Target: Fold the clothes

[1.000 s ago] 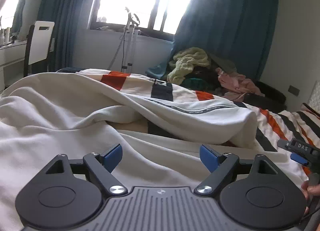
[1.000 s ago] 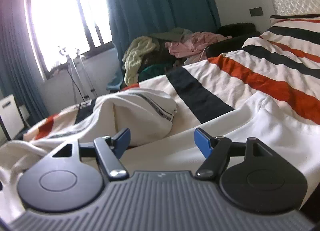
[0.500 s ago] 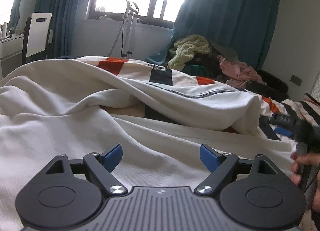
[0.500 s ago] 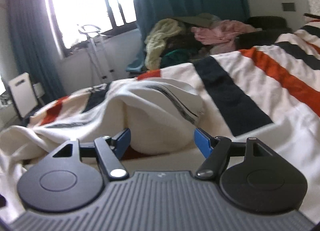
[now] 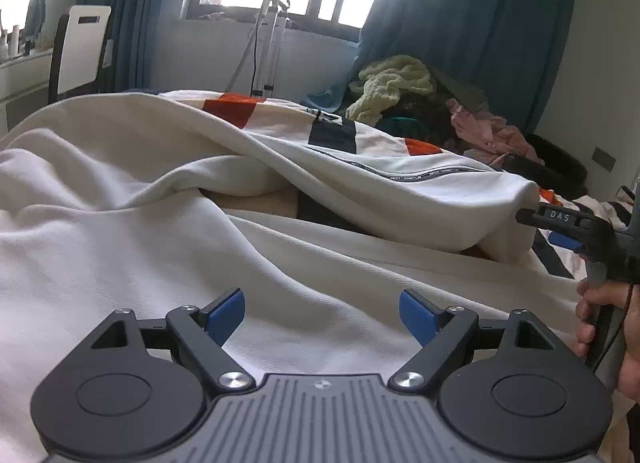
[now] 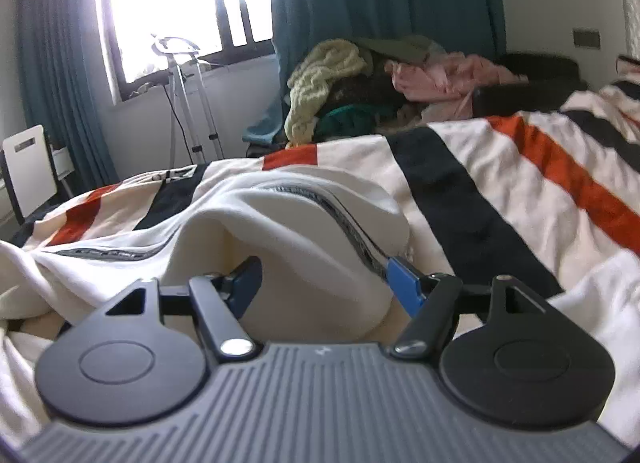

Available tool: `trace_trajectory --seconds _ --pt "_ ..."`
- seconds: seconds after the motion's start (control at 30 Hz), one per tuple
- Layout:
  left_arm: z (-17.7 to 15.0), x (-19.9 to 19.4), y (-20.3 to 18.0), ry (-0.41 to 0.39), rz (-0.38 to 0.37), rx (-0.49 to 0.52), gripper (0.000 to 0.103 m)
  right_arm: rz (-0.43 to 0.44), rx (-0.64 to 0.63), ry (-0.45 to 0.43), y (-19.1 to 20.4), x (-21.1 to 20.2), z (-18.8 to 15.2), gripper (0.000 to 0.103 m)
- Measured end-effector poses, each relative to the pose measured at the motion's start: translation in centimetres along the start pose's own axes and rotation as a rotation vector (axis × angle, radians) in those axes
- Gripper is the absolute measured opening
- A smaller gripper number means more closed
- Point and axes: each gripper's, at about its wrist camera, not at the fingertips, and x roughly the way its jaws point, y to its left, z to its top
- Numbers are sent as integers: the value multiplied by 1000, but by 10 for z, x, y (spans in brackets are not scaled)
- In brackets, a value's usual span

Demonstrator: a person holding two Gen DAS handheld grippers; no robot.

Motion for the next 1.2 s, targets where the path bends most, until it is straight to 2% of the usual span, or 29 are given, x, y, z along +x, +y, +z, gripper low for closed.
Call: trace_trajectory --seconds 0.17,0.27,0.33,0.37,0.4,0.43,0.67,1.07,1.2 --pt "-2 5 -1 8 0 0 86 -20 17 -21 3 13 1 68" --pt "-2 8 0 10 -2 -2 86 -9 35 -13 5 20 0 63" --pt "-2 12 0 10 0 -5 86 -3 30 -12 7 23 -2 36" --pt "-1 14 0 11 1 -7 86 -6 22 -13 9 23 -3 27" --pt "-1 16 0 11 2 -10 86 -12 16 -25 10 21 -3 12" --pt "-1 17 0 11 4 -14 86 -18 10 -39 11 19 -3 10" --pt "3 17 8 -14 6 -59 86 -84 34 -176 7 -19 13 6" --pt "16 -18 22 -135 32 -136 86 -166 -87 -502 39 -157 30 6" --pt "20 -30 30 -151 51 -182 86 -190 -95 -545 45 -185 34 6"
